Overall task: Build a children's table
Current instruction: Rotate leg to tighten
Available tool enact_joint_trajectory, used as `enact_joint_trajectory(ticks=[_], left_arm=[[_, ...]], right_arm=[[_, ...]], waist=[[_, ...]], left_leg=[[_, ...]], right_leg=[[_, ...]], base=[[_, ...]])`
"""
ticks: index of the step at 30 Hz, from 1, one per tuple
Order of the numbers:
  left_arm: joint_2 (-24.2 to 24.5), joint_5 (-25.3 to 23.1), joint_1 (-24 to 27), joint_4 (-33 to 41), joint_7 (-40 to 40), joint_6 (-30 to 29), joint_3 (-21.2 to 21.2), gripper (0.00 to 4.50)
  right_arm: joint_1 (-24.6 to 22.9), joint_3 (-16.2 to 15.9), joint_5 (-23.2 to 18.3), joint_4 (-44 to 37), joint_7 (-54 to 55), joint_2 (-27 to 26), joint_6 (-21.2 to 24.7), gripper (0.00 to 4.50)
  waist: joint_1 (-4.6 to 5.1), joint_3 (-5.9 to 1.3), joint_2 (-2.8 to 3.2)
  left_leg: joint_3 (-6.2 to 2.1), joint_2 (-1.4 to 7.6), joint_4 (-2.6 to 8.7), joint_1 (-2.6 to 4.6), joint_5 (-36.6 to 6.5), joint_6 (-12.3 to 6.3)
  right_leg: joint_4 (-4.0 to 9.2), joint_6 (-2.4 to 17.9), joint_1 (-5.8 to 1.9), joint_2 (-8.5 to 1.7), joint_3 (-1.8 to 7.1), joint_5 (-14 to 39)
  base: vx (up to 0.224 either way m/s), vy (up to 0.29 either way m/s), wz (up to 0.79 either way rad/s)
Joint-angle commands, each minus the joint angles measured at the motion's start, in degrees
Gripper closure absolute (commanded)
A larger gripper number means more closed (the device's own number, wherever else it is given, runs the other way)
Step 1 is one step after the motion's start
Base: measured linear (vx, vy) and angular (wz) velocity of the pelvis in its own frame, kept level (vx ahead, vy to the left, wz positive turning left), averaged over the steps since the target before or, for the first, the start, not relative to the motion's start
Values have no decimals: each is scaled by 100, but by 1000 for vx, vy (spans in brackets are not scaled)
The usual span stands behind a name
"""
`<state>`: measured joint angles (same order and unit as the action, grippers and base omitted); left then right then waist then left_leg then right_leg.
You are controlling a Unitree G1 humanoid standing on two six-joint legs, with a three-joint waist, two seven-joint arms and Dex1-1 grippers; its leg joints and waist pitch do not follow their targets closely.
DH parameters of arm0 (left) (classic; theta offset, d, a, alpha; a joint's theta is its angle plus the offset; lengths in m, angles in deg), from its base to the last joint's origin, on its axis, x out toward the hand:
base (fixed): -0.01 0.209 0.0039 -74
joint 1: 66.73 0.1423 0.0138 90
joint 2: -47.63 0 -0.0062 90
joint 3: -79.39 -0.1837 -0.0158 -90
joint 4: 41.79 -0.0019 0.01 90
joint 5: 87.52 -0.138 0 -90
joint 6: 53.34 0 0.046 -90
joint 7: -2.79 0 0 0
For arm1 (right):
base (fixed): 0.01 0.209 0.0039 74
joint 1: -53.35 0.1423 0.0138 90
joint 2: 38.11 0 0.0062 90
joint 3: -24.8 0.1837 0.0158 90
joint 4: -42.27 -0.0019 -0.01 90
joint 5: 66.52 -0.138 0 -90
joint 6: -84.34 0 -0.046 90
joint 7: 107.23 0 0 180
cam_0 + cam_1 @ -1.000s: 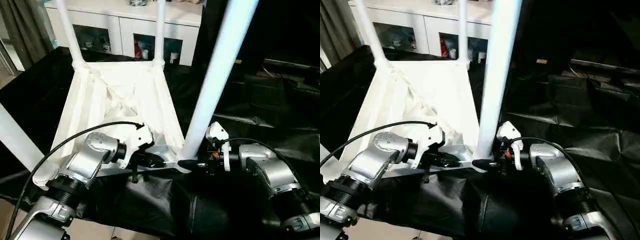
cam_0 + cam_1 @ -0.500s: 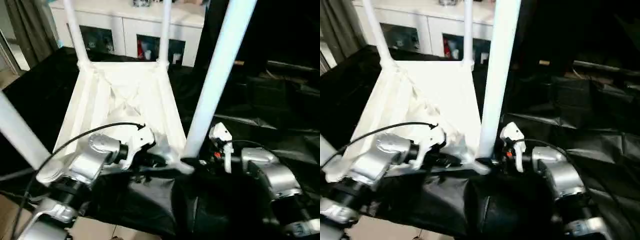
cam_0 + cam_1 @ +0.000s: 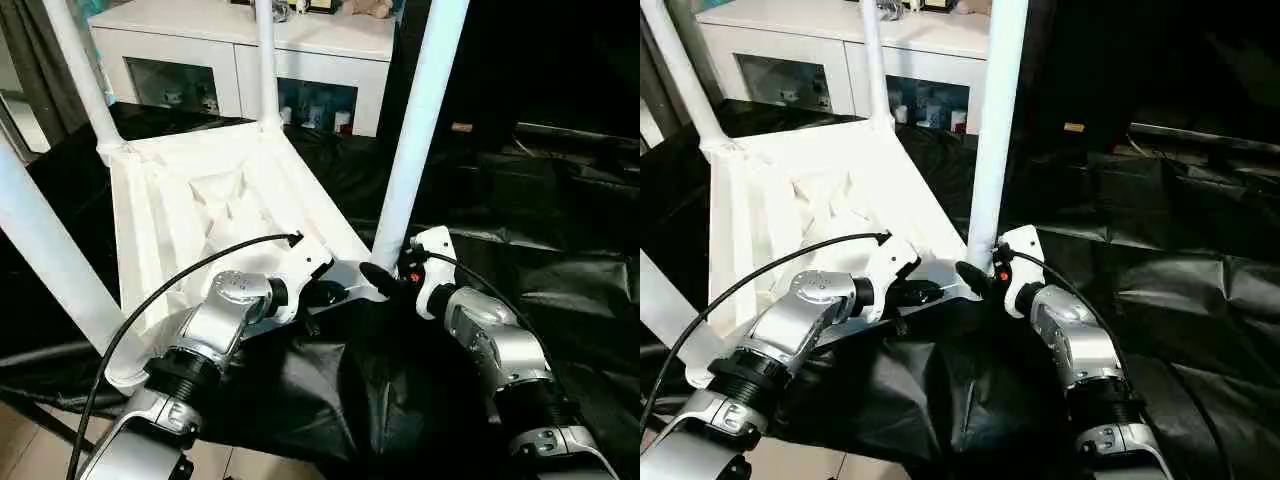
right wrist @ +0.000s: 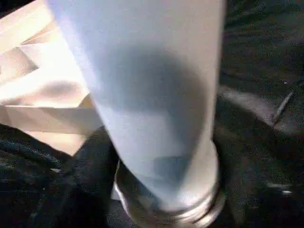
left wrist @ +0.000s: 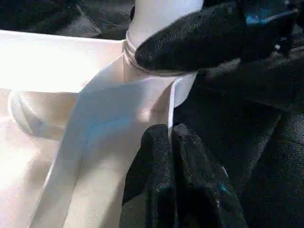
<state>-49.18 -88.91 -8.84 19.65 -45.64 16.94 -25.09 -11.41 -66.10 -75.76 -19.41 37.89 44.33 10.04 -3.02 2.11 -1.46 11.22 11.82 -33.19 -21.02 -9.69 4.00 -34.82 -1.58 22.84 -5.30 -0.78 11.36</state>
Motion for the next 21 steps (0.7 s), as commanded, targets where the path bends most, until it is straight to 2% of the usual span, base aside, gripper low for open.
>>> enact_joint_trajectory(ticks=[1,3,5,6,7,8,11,13,15,16,18,21], left_arm=[[-302,113,-130,50,-16,77,-230,450],[-156,132,-81,134,-257,82,-284,450],[-84,143,-59,177,-378,79,-312,450],[150,188,-2,291,-741,89,-374,450],[150,188,-2,291,-741,89,-374,450],[222,204,15,327,-851,97,-389,450],[553,291,99,512,-1377,130,-449,450],[742,345,156,640,-1697,89,-484,450],[872,351,194,725,-1901,72,-517,450],[962,358,218,781,-2034,45,-534,450],[1112,398,249,866,-2245,5,-572,450],[1205,422,255,885,-2333,-4,-592,450]], right_arm=[[-48,-642,-203,-8,-853,-283,319,103],[-71,-727,-201,-131,-1169,-43,290,78],[-82,-762,-201,-185,-1313,68,269,66],[-103,-787,-297,-326,-1765,374,294,66],[-103,-787,-297,-326,-1765,374,294,66],[-116,-790,-331,-383,-1924,470,300,66],[-157,-819,-472,-615,-2584,879,377,66],[-163,-838,-503,-696,-2878,1085,412,66],[-160,-844,-487,-718,-3050,1203,424,66],[-157,-855,-463,-723,-3172,1284,425,66],[-158,-898,-435,-737,-3358,1396,417,66],[-169,-941,-472,-776,-3463,1428,459,90]], waist=[[11,-261,-38],[-6,-265,-21],[-13,-276,-28],[-21,-286,-37],[-33,-296,-46],[-33,-296,-46],[-61,-331,-43],[-63,-325,-45],[-69,-331,-37],[-59,-310,-28],[-76,-301,-31],[-75,-293,-29]], left_leg=[[-70,80,452,35,-1930,35],[-61,85,442,51,-1904,7],[-58,87,435,38,-1833,-23],[-43,84,421,35,-1698,-57],[-33,77,400,21,-1523,-155],[-33,77,400,21,-1523,-155],[-16,77,354,21,-979,-341],[1,79,339,20,-871,-444],[-5,88,340,29,-865,-473],[3,96,349,32,-936,-461],[-4,115,370,51,-1134,-342],[1,113,376,58,-1213,-261]], right_leg=[[528,856,-130,-148,88,1848],[516,924,-128,-148,94,1682],[501,971,-148,-150,94,1515],[476,1027,-158,-143,95,1284],[448,1098,-187,-148,98,1060],[448,1098,-187,-148,98,1060],[355,1360,-232,-131,83,196],[335,1460,-233,-132,84,-13],[325,1516,-238,-134,73,6],[341,1531,-216,-132,72,119],[363,1502,-214,-150,73,509],[369,1485,-200,-142,80,621]], base=[[0,0,0],[0,0,0],[0,0,0],[0,0,0],[0,0,0],[0,0,0],[0,0,0],[0,0,0],[0,0,0],[0,0,0],[0,0,0],[0,0,0]])
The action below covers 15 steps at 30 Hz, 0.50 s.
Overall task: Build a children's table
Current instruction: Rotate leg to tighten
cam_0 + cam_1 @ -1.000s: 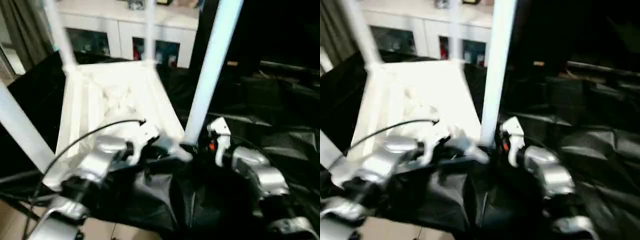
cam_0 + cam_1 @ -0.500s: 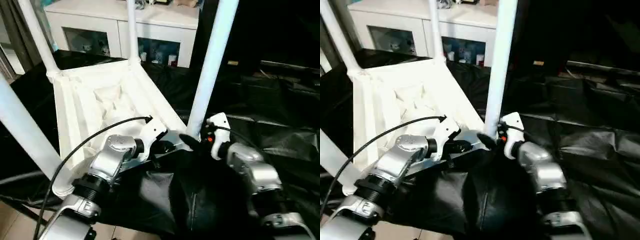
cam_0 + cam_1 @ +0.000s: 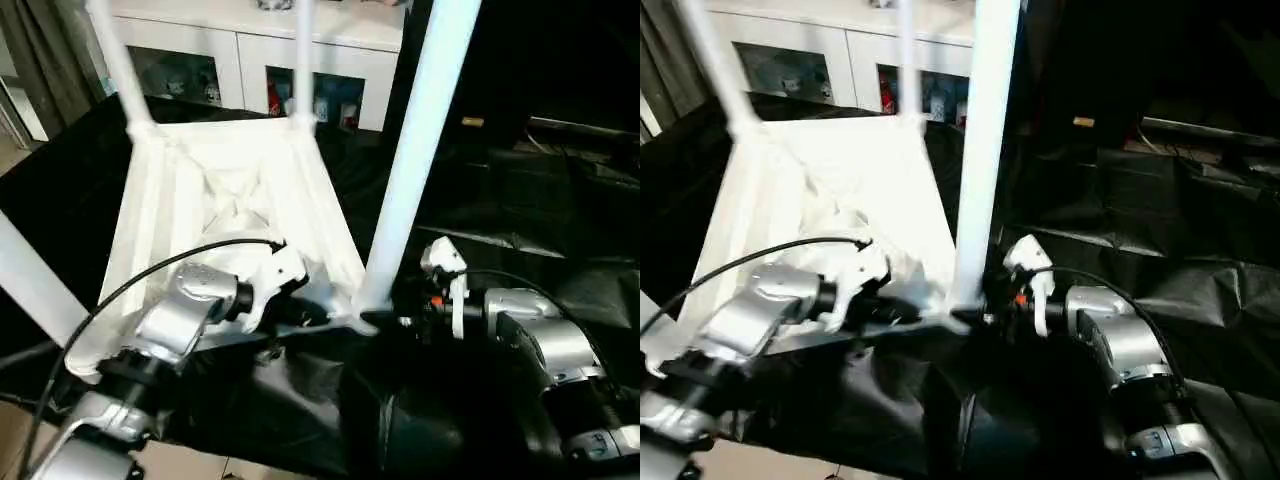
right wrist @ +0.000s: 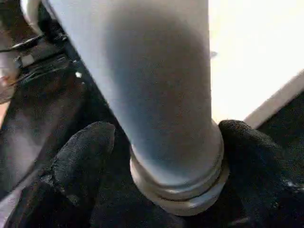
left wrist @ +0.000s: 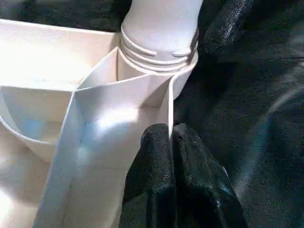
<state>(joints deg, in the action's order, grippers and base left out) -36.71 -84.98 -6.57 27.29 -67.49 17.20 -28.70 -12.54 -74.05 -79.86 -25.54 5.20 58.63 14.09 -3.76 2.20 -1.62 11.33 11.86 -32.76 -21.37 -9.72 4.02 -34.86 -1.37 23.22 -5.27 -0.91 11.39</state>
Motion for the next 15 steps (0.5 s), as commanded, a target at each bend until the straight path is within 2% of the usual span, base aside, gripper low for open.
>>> enact_joint_trajectory(ticks=[1,2,3,9,15], left_arm=[[-4,40,28,134,-183,-31,-238,450],[-3,41,28,135,-184,-31,-239,450],[13,47,31,145,-204,-34,-241,450],[39,55,55,205,-236,-69,-223,450],[-45,50,69,172,-59,-80,-207,450]], right_arm=[[-58,-175,-95,-184,-231,0,91,97],[-58,-176,-96,-184,-232,0,92,103],[-59,-190,-110,-193,-245,-1,108,114],[-119,-255,-169,-286,-401,2,210,172],[-220,-232,-189,-324,-312,-41,234,190]], waist=[[-3,-301,-19],[-2,-303,-18],[2,-304,-48],[-11,-323,-39],[-47,-318,-36]], left_leg=[[-17,106,338,89,-1225,-221],[-17,107,337,89,-1228,-211],[-13,106,334,88,-1224,-212],[-9,96,308,83,-980,-291],[-5,99,307,91,-1031,-292]], right_leg=[[372,1438,-243,-147,94,645],[371,1433,-243,-151,96,652],[374,1426,-241,-150,97,657],[336,1467,-258,-147,97,341],[347,1464,-253,-152,100,435]], base=[[0,0,0],[0,0,0],[0,0,0],[0,0,0],[0,0,0]])
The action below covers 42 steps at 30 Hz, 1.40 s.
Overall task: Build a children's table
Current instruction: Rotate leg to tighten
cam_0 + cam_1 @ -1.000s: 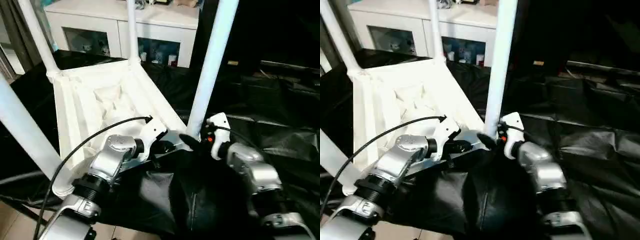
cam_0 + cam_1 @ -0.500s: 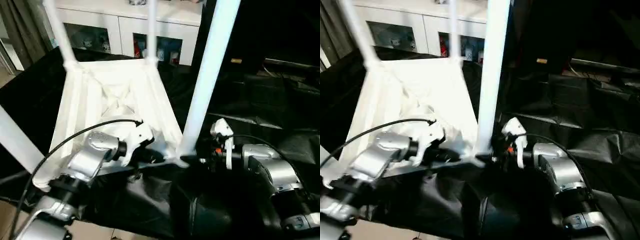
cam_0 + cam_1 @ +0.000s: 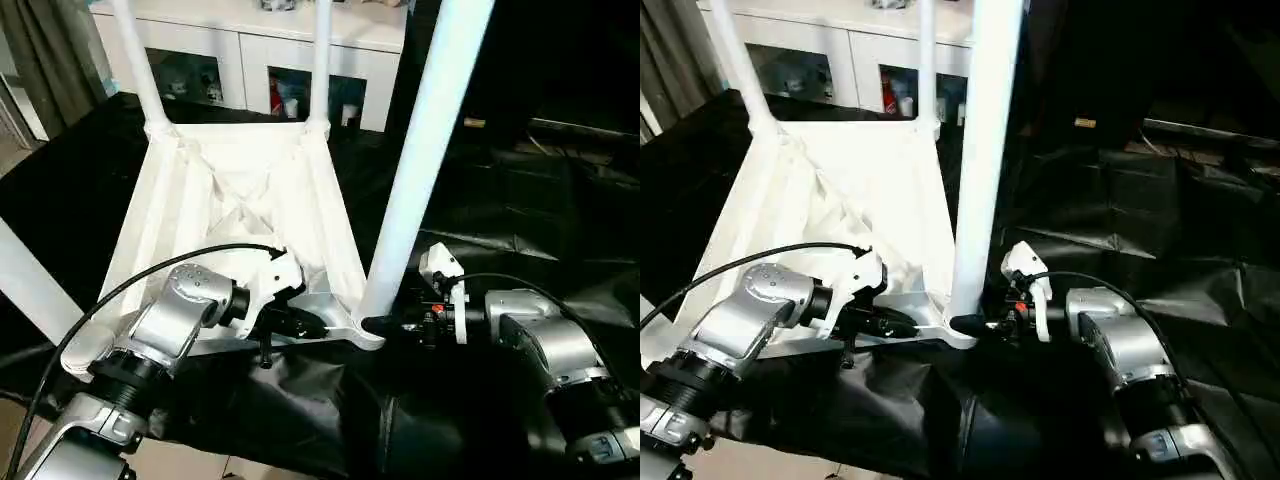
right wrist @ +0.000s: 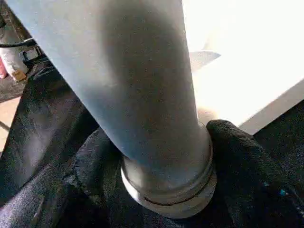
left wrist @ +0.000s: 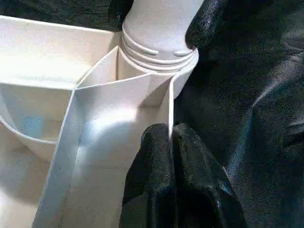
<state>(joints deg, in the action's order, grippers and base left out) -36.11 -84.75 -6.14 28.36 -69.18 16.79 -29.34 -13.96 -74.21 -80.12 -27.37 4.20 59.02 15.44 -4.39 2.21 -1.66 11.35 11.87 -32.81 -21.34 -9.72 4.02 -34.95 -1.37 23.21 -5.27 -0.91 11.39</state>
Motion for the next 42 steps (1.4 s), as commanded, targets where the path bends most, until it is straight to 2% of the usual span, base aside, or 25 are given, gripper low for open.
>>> enact_joint_trajectory(ticks=[1,4,5,6,7,8,9,11,14,15,17,19,21,23,24,25,28,29,30,31,34,35,37,39,42], left_arm=[[-151,12,25,42,192,-42,-125,450],[-536,-133,-85,-266,991,-4,73,450],[-757,-229,-189,-488,1469,30,172,450],[-780,-240,-201,-513,1519,29,181,450],[-867,-272,-245,-595,1690,26,204,450],[-963,-295,-292,-675,1879,14,241,450],[-1212,-320,-408,-857,2314,8,336,450],[-1448,-339,-498,-990,2649,15,382,450],[-1672,-381,-555,-1079,2845,52,363,450],[-1748,-389,-566,-1097,2852,71,344,450],[-1817,-387,-564,-1094,2796,111,331,450],[-1817,-391,-561,-1091,2790,124,331,450],[-1720,-361,-513,-1029,2625,161,279,450],[-1564,-339,-441,-953,2379,206,233,450],[-1510,-339,-414,-931,2294,224,219,450],[-1412,-328,-369,-876,2110,256,193,450],[-1132,-288,-242,-693,1632,293,112,450],[-1024,-257,-194,-619,1435,326,75,450],[-1024,-257,-194,-619,1435,326,75,450],[-922,-225,-153,-542,1259,310,41,450],[-428,-30,23,-136,338,236,-135,450],[-352,-8,43,-76,214,199,-164,450],[-276,-11,55,-36,107,168,-180,450],[-195,-5,63,-9,-8,150,-177,450],[-114,21,52,-3,-70,133,-174,450]], right_arm=[[-107,-185,-154,-137,-116,-123,63,190],[-120,71,91,222,981,-554,-149,193],[-84,188,278,469,1685,-813,-263,193],[-79,202,299,497,1767,-843,-279,195],[-56,260,344,593,2058,-961,-286,196],[-37,308,366,667,2289,-1076,-274,196],[15,419,445,819,2894,-1361,-270,196],[102,529,485,981,3459,-1667,-234,196],[169,498,547,1059,3723,-1970,-343,196],[185,446,557,1055,3683,-2070,-403,196],[200,404,479,1022,3491,-2149,-442,196],[204,404,470,1018,3478,-2145,-447,127],[213,402,359,935,3217,-2016,-359,127],[196,286,376,818,2868,-1762,-364,91],[187,236,395,788,2758,-1671,-388,83],[171,197,372,728,2494,-1530,-405,79],[138,127,294,558,1849,-1154,-430,79],[132,113,252,502,1646,-1027,-420,79],[132,113,252,502,1646,-1027,-420,79],[117,87,216,432,1412,-905,-422,79],[72,4,102,169,565,-438,-428,79],[71,-5,83,137,471,-380,-418,79],[73,-18,60,116,335,-308,-427,79],[88,-13,34,120,188,-240,-426,79],[110,-21,-29,139,-4,-165,-412,79]], waist=[[11,-318,-28],[9,-282,-32],[15,-271,-29],[36,-256,-36],[73,-267,-41],[73,-267,-41],[120,-261,-32],[161,-265,-44],[168,-266,-38],[187,-270,-20],[180,-279,-11],[179,-279,-6],[182,-279,-3],[173,-284,2],[168,-286,-40],[154,-289,-20],[144,-303,-32],[135,-320,-36],[131,-321,-29],[133,-332,-32],[117,-334,-37],[123,-329,-18],[114,-318,-12],[41,-315,-6],[6,-301,-18]], left_leg=[[-9,101,316,89,-1053,-275],[-9,95,342,88,-1254,-140],[-28,90,364,107,-1525,0],[-31,85,376,111,-1632,68],[-79,80,404,109,-1857,187],[-79,80,404,109,-1857,187],[-78,75,405,117,-1965,209],[-88,61,407,100,-2025,228],[-89,60,403,121,-2095,192],[-89,56,404,91,-2106,167],[-88,64,407,87,-2026,116],[-81,66,408,81,-1965,90],[-75,65,407,76,-1967,67],[-77,73,407,76,-1921,47],[-67,73,400,77,-1904,23],[-72,76,398,59,-1784,-24],[-54,73,373,52,-1610,-118],[-53,76,360,39,-1406,-170],[-50,79,355,43,-1334,-204],[-36,76,334,49,-1151,-287],[-30,85,320,48,-1020,-411],[-23,91,319,50,-994,-454],[-9,101,323,80,-1019,-437],[0,125,329,118,-1121,-366],[-7,116,344,97,-1214,-265]], right_leg=[[357,1452,-248,-151,100,476],[404,1356,-218,-159,110,852],[451,1241,-208,-174,102,1341],[479,1166,-189,-171,105,1589],[505,953,-205,-182,91,2063],[505,953,-205,-182,91,2063],[535,881,-158,-171,98,2118],[543,825,-157,-167,94,2227],[578,747,-128,-164,93,2328],[578,733,-142,-153,96,2201],[562,774,-151,-152,99,2018],[543,843,-156,-142,99,1810],[533,896,-164,-137,98,1706],[528,920,-176,-143,100,1638],[531,926,-177,-140,99,1604],[505,961,-203,-147,99,1443],[483,1027,-218,-153,106,1212],[447,1098,-246,-154,103,925],[437,1137,-242,-152,102,800],[395,1277,-256,-142,98,439],[363,1397,-278,-137,89,204],[351,1443,-262,-136,91,155],[363,1504,-241,-134,92,211],[364,1540,-222,-140,95,349],[371,1458,-235,-144,100,520]], base=[[0,0,0],[0,0,0],[0,0,0],[0,0,0],[0,0,0],[0,0,0],[0,0,0],[0,0,0],[0,0,0],[0,0,0],[0,0,0],[0,0,0],[0,0,0],[0,0,0],[0,0,0],[0,0,0],[0,0,0],[0,0,0],[0,0,0],[0,0,0],[0,0,0],[0,0,0],[0,0,0],[0,0,0],[0,0,0]])
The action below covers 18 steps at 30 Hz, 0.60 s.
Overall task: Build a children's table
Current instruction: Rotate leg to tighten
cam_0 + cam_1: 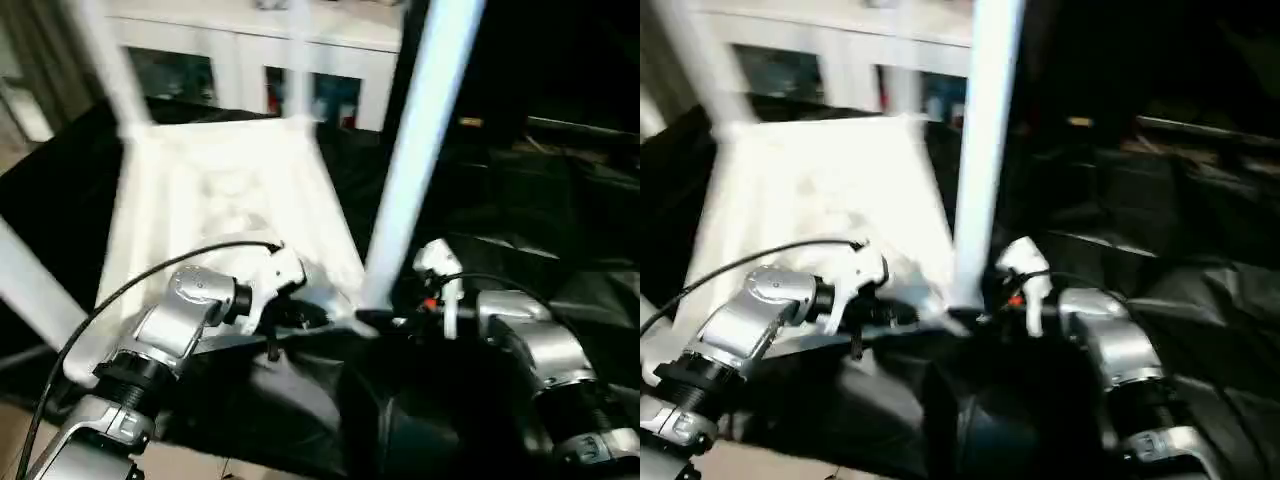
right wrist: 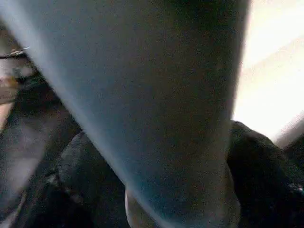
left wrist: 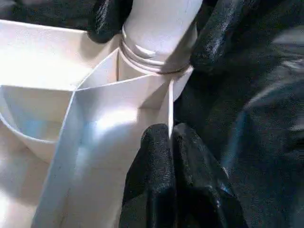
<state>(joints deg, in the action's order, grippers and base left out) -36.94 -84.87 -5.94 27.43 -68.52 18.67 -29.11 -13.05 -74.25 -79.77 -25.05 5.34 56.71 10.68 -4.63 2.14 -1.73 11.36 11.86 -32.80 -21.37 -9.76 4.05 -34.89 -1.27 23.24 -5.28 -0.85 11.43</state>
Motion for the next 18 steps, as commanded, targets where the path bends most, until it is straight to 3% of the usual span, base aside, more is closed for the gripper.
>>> enact_joint_trajectory(ticks=[1,5,7,12,17,18], left_arm=[[-21,40,30,97,-138,-62,-201,450],[21,64,33,148,-169,-105,-201,450],[30,61,30,155,-182,-119,-198,450],[18,47,29,130,-131,-113,-197,450],[-171,-51,-17,-24,341,-86,-89,450],[-196,-64,-28,-50,403,-88,-73,450]], right_arm=[[20,-26,-74,-95,-137,75,69,96],[-3,-31,-144,-151,-232,75,148,123],[-30,-56,-170,-181,-272,75,172,150],[-90,-88,-196,-230,-303,63,201,177],[-195,-78,-117,-242,112,-83,391,185],[-195,-72,-93,-220,187,-108,396,185]], waist=[[27,-293,-9],[12,-300,-16],[6,-317,-19],[-11,-322,-20],[-20,-316,-19],[-11,-292,-16]], left_leg=[[-11,117,345,105,-1245,-243],[-21,109,349,105,-1289,-149],[-14,102,327,99,-1070,-199],[-7,97,311,97,-958,-275],[-14,96,323,94,-1046,-226],[-15,98,340,106,-1204,-168]], right_leg=[[370,1427,-234,-147,96,577],[380,1335,-236,-156,105,746],[343,1384,-245,-143,100,390],[328,1442,-253,-143,94,226],[345,1394,-257,-145,94,398],[378,1355,-232,-145,95,637]], base=[[0,0,0],[0,0,0],[0,0,0],[0,0,0],[0,0,0],[0,0,0]])
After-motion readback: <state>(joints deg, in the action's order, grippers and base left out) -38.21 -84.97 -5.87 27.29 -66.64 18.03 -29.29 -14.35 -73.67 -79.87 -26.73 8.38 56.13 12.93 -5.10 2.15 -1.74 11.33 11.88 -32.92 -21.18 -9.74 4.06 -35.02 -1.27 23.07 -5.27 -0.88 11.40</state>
